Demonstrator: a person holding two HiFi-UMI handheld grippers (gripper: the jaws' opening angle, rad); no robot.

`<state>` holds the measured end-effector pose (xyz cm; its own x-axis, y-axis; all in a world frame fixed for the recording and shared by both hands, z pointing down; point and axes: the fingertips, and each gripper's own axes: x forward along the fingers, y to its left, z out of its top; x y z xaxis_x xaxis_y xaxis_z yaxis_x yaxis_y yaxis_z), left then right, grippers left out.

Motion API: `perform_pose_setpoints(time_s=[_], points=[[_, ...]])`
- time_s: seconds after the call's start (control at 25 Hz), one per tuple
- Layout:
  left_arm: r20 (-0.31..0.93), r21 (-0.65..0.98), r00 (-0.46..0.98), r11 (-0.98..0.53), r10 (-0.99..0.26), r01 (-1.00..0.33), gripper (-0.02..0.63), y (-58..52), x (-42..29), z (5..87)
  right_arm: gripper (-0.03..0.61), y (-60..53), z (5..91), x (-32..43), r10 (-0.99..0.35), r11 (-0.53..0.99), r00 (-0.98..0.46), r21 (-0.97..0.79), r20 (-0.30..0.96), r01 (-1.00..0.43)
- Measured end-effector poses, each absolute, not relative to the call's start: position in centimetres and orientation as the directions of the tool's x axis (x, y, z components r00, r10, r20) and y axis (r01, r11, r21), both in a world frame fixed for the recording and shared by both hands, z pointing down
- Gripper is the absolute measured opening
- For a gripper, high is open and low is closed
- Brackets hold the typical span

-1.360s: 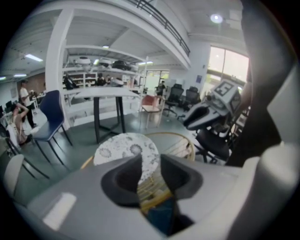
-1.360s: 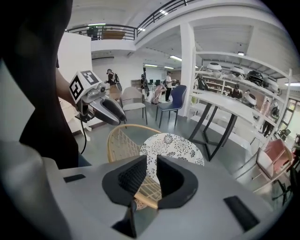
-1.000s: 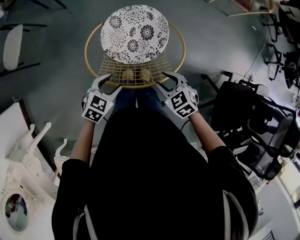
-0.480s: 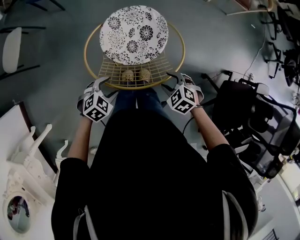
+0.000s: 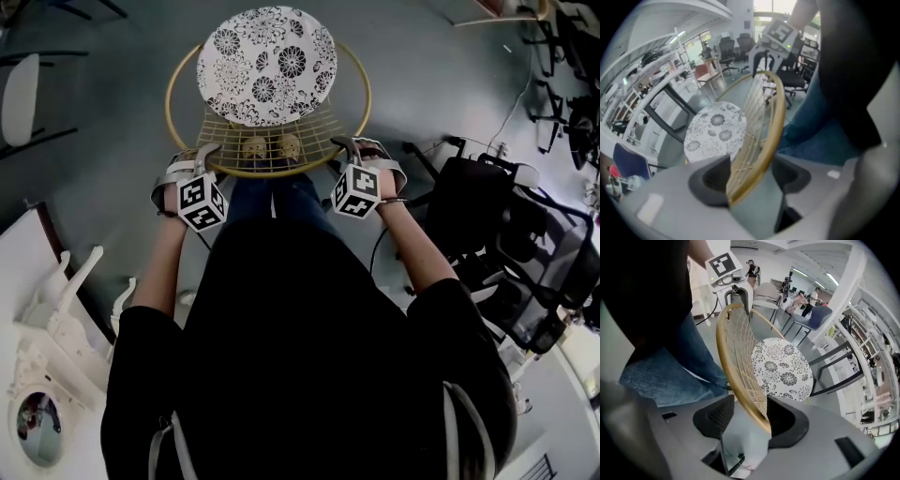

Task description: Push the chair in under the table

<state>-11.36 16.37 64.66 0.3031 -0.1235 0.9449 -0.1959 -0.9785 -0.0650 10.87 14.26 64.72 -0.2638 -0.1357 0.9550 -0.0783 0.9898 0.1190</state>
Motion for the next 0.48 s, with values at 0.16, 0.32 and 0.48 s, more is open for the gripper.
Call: perform_pose_setpoints(time_s=[0.16, 0.32, 0.48], points=[[0.955, -0.073, 0.276, -0.987, -0.112, -0.146, 0.255, 16.37, -11.34, 65.68, 0.198, 14.50, 65.58, 10.58, -0.131, 0.991, -0.251, 0.121, 0.959, -0.053], [0.953, -0.078, 0.277, -0.984, -0.120, -0.157, 0.242, 16.06, -11.25, 65.76, 0.198, 14.63, 65.84, 10.35, -0.131, 0.991, -0.248, 0.124, 0.960, -0.045], [0.952, -0.079, 0.280, -0.984, -0.123, -0.162, 0.233, 15.65, -11.41, 65.76, 0.198, 14.13, 65.93, 10.26, -0.137, 0.990, -0.246, 0.129, 0.960, -0.048]])
